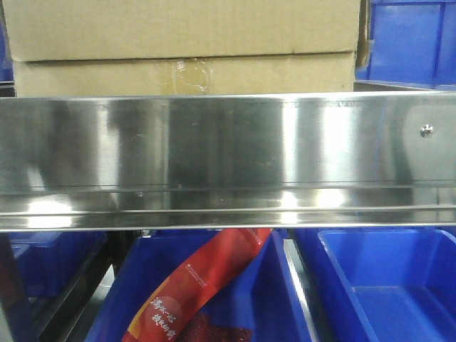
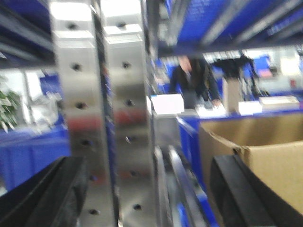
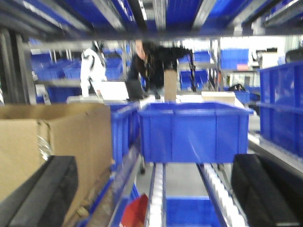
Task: Grab carton from right shelf to conveyor
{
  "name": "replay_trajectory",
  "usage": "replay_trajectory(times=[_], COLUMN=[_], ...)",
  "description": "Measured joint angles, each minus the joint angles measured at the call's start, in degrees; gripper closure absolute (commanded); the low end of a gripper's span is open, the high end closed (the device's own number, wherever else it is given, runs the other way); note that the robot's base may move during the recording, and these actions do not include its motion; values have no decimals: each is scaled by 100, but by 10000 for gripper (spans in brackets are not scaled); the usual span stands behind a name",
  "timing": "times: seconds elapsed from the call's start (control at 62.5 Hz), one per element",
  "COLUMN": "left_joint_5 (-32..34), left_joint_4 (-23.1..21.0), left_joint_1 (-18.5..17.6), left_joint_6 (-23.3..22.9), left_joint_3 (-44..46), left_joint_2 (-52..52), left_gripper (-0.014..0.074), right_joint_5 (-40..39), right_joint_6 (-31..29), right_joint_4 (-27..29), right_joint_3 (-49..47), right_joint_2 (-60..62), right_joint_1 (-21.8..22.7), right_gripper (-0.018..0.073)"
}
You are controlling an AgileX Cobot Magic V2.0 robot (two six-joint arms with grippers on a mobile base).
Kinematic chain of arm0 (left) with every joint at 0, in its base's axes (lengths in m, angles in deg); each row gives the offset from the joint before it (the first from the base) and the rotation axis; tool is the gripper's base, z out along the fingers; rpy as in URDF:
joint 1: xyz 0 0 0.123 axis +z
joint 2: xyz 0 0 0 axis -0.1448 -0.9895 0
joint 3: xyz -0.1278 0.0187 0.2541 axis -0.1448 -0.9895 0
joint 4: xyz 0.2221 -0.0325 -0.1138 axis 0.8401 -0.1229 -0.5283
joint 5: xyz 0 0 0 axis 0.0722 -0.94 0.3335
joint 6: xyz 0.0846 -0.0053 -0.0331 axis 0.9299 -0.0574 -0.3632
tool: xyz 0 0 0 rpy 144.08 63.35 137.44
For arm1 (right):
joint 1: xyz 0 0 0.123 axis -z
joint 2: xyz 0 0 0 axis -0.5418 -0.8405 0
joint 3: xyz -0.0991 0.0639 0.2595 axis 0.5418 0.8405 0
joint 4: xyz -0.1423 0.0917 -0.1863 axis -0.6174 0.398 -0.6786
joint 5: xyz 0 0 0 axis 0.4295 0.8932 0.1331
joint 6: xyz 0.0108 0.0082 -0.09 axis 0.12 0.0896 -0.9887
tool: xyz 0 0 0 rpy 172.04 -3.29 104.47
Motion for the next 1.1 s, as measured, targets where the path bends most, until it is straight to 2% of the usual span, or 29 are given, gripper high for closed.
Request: replay_trajectory(times=[0.096, 0.272, 0.4, 0.512, 0.576, 0.704, 0.864, 1.008, 1.104], left_joint_5=[-381, -992, -1273, -1567, -1871, -2605, -3594, -4583, -4936], left_joint_4=[-74, -144, -156, -179, -187, -132, 383, 492, 302], left_joint_1=[-417, -1596, -2432, -2803, -2845, -2845, -2814, -2383, -1998], left_joint_6=[0, 0, 0, 0, -73, -381, -1014, -1187, -1200], left_joint_3=[339, 1177, 1906, 2706, 3329, 4537, 6071, 7228, 7634], left_joint_2=[-432, -1373, -2279, -3193, -3820, -4815, -5846, -6686, -7109], left_gripper=[143, 143, 143, 143, 143, 143, 143, 143, 143], right_joint_5=[-24, 379, 805, 1173, 1566, 2662, 4143, 5050, 5368], right_joint_6=[0, 14, 14, 14, 14, 14, 251, 551, 624], right_joint_4=[-23, -12, -1, 11, 11, 22, -1, -176, -251], right_joint_3=[-126, -897, -1676, -2528, -3294, -4776, -6707, -8196, -8816], right_joint_2=[-320, -1092, -1859, -2682, -3266, -4373, -5886, -7046, -7659], right_joint_1=[0, -178, -626, -1141, -1434, -1603, -1603, -1603, -1603], right_gripper=[-10, -10, -10, -10, -10, -10, -10, -10, -10])
